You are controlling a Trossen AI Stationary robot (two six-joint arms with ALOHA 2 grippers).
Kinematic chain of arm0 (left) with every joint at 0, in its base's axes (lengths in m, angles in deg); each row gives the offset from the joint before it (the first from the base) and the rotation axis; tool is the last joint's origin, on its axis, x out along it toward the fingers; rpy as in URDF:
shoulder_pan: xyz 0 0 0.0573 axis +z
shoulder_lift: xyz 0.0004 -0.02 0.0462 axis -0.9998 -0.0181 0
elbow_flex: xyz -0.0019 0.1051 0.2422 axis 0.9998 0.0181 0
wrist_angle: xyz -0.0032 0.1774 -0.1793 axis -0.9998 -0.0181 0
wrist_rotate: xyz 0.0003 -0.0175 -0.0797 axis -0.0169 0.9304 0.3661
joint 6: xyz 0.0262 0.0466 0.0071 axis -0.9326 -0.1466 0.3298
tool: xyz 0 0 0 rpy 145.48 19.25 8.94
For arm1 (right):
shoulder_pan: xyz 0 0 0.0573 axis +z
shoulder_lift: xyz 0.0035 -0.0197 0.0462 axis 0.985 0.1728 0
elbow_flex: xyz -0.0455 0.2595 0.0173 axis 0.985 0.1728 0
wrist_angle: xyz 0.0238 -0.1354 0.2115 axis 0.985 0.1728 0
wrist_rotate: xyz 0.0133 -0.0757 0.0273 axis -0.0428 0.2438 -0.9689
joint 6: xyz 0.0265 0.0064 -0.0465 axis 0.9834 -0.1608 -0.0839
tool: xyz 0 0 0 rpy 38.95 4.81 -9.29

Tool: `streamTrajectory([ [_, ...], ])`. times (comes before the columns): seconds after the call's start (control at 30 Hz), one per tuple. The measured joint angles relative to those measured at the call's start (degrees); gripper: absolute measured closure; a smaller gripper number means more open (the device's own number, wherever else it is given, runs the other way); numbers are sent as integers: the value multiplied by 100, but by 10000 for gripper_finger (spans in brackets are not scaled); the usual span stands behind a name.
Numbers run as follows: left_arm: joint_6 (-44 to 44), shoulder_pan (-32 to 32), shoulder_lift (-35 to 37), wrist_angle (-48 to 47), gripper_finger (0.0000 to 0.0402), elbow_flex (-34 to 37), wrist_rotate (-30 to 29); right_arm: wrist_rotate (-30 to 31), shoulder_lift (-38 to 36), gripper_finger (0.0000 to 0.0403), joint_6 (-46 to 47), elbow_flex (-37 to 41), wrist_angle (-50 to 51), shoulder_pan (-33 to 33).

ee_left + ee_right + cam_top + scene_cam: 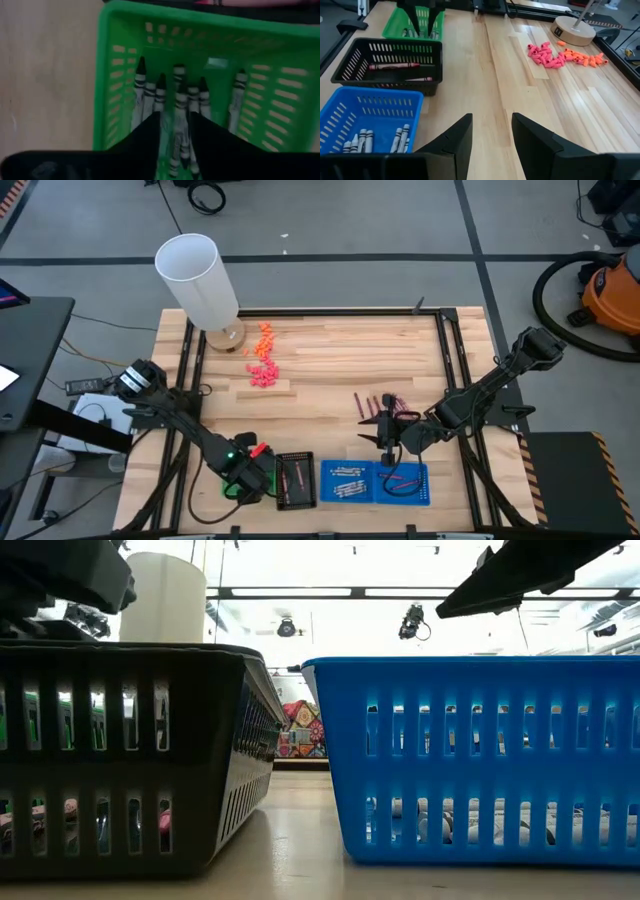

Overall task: Sort crayons
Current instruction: Put the red crayon into the right blue bin

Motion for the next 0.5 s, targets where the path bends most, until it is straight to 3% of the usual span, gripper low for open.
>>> streamTrajectory([
  [0.17, -489, 215, 0, -358, 252, -617, 148, 4, 0, 255, -60, 0, -44, -63],
  [0.37, -1742, 416, 0, -658, 255, -1298, -574, 1, 0, 255, -59, 0, -39, -148],
  [0.5, -2279, 564, 0, -326, 257, -1343, -1559, 0, 0, 255, -84, 0, -39, -151],
])
